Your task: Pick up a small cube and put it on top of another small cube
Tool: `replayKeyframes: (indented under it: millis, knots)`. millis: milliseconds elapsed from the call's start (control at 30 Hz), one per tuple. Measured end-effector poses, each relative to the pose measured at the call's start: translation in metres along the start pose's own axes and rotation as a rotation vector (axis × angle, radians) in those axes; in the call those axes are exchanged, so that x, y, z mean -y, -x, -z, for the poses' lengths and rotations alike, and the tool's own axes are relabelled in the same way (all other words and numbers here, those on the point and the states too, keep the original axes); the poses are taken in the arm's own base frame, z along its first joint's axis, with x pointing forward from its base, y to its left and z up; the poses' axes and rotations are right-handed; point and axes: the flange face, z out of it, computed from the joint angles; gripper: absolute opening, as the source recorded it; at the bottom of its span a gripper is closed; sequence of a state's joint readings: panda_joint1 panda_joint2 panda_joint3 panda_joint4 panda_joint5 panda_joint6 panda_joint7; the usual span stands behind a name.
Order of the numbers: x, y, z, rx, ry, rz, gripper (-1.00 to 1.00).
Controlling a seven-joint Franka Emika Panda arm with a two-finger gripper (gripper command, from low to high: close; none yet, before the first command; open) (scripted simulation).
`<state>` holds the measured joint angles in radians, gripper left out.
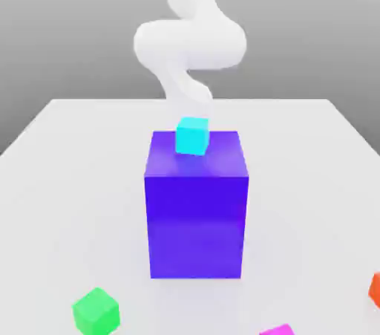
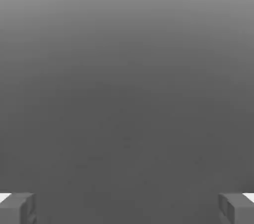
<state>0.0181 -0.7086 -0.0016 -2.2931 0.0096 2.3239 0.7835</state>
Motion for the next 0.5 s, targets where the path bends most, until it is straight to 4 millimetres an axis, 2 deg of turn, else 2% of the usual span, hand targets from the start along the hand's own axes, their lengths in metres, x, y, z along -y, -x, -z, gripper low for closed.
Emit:
replayKeyframes:
  millis: [233,500]
  knots:
    - [0.015,0.016,-0.122,0.155,0.089,0.063,0.00]
    - [0.012,0.066,-0.255,0.317,0.198,0.141,0.00]
